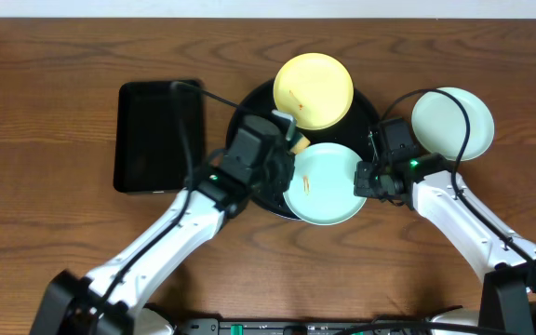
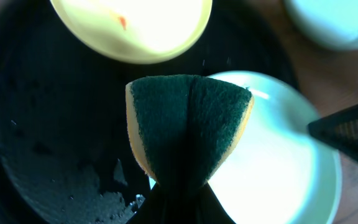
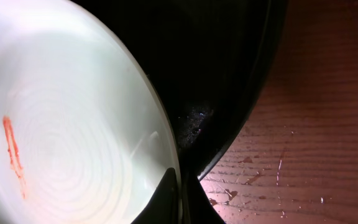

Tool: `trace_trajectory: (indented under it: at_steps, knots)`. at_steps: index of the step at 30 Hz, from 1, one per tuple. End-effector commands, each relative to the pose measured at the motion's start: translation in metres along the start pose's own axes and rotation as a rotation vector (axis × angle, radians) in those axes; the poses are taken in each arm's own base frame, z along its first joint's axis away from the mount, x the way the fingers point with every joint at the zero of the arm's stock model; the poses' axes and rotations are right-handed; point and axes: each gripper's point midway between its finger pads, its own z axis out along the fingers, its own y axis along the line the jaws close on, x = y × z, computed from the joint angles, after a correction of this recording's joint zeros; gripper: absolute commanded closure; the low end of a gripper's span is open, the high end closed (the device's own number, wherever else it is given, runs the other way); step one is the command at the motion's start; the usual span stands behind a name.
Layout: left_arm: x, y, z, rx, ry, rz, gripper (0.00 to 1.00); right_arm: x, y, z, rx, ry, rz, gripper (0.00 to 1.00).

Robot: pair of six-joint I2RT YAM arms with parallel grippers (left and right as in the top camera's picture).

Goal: Clean dirty plates on tray and stack at the side
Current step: 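Tilt the second plate up with the right gripper and bring the sponge over it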

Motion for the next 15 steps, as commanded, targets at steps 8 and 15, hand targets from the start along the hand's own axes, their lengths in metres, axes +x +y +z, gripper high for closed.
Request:
trace_trajectory:
  at_steps: [8, 15]
  knots:
    - [0.012, -0.027, 0.016, 0.016, 0.040, 0.115, 0.93, -0.014, -0.004, 0.002, 0.015, -0.071, 0.076, 0.99]
    - [0.013, -0.028, 0.017, 0.018, 0.042, 0.121, 0.93, -0.027, -0.011, 0.001, 0.058, -0.133, 0.079, 0.99]
